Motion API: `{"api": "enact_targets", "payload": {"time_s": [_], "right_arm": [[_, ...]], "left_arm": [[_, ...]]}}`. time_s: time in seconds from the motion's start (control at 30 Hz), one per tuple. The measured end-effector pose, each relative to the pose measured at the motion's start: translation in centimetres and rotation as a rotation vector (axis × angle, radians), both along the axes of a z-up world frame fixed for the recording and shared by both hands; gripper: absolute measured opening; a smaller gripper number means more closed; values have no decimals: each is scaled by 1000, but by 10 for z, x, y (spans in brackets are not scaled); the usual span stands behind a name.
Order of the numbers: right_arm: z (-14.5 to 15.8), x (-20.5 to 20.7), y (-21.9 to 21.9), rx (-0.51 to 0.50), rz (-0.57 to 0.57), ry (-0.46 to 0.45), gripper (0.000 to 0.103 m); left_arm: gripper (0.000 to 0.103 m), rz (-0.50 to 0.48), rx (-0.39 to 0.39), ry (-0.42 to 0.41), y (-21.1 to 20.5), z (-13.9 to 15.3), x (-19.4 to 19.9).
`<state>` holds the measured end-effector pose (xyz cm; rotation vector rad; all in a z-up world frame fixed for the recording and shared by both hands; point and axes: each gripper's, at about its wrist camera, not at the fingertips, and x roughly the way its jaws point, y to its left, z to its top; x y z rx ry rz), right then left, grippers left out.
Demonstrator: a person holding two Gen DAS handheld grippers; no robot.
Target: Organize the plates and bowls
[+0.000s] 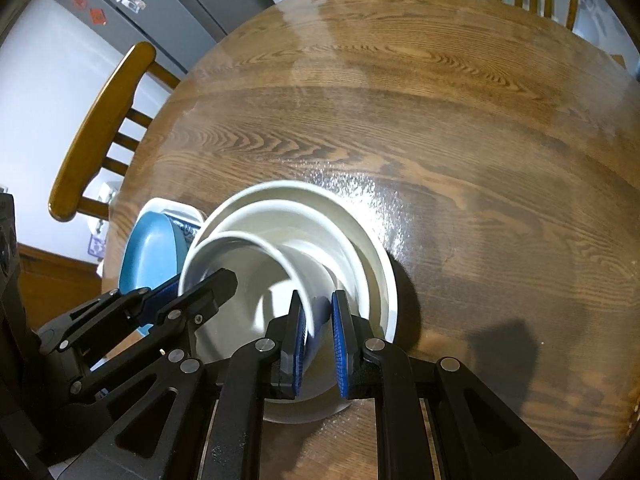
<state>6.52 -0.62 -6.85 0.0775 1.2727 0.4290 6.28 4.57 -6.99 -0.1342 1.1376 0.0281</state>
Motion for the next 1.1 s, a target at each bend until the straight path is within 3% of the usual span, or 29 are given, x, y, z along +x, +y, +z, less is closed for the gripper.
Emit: {"api": "enact_targets", "payload": {"time_s": [0.13, 0.3, 0.43, 0.5, 0.63, 0.83, 1.0, 1.1], "right_arm": [[20, -8, 3, -40, 23, -94, 14], [48, -24, -2, -61, 18, -214, 14], [64, -38, -10, -63, 11, -284, 19], [69, -46, -12, -68, 10, -310, 27], [77, -60, -17, -89, 10, -362, 45], [83, -74, -21, -93, 17, -390, 46], [83, -77, -26, -74, 9, -381, 46], [80, -77, -30, -60, -5, -367, 46]], "left_arm": [[22, 8, 2, -45, 4, 14, -4], [62, 31, 33, -118, 13, 36, -17], [71, 54, 55, -149, 23, 46, -29], [80, 69, 48, -155, 29, 48, -35], [83, 116, 35, -143, 44, 44, -47], [85, 169, 27, -131, 60, 43, -63], [96, 173, 37, -135, 61, 46, -72], [97, 173, 44, -134, 66, 46, -76]]}}
